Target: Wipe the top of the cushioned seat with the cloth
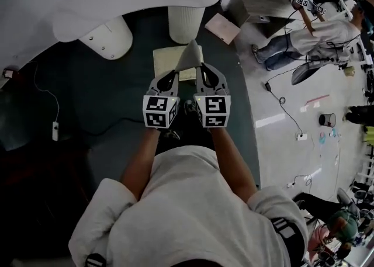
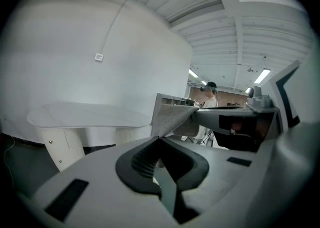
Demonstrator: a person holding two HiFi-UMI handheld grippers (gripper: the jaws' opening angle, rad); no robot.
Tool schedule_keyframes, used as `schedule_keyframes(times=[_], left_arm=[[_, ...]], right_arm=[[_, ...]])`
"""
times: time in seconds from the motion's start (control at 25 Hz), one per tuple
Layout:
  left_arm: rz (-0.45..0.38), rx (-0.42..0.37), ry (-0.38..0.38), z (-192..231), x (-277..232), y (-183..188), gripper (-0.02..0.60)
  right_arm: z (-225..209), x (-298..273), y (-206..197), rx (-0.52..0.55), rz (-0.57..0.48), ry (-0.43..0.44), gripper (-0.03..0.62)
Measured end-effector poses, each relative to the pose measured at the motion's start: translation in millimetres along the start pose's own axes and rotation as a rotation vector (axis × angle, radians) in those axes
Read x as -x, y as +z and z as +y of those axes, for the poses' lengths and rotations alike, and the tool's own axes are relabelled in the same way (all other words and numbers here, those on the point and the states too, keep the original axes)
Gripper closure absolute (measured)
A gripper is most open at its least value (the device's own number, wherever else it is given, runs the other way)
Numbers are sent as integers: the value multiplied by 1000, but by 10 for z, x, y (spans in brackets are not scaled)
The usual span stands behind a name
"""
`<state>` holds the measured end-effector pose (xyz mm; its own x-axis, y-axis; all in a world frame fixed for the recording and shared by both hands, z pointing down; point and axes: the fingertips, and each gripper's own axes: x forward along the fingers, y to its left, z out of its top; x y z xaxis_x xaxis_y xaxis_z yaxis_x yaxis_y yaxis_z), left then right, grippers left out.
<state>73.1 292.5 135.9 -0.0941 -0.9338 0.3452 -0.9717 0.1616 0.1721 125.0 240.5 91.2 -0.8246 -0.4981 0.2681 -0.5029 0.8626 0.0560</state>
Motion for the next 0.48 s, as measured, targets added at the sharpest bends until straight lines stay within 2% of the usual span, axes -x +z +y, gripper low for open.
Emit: schedule_keyframes(times=[0.2,0.32,0.48], left_arm=[[-51,2,15,-108,333,-40,563],[-80,-17,19,-290,394,91,563],[-107,-26,39,-570,428,285,563]], right_arm=[[187,281,-145,32,-1,10,580],[93,457,-65,53,-20,-7,582],[-69,691,108,76,-32,23,582]])
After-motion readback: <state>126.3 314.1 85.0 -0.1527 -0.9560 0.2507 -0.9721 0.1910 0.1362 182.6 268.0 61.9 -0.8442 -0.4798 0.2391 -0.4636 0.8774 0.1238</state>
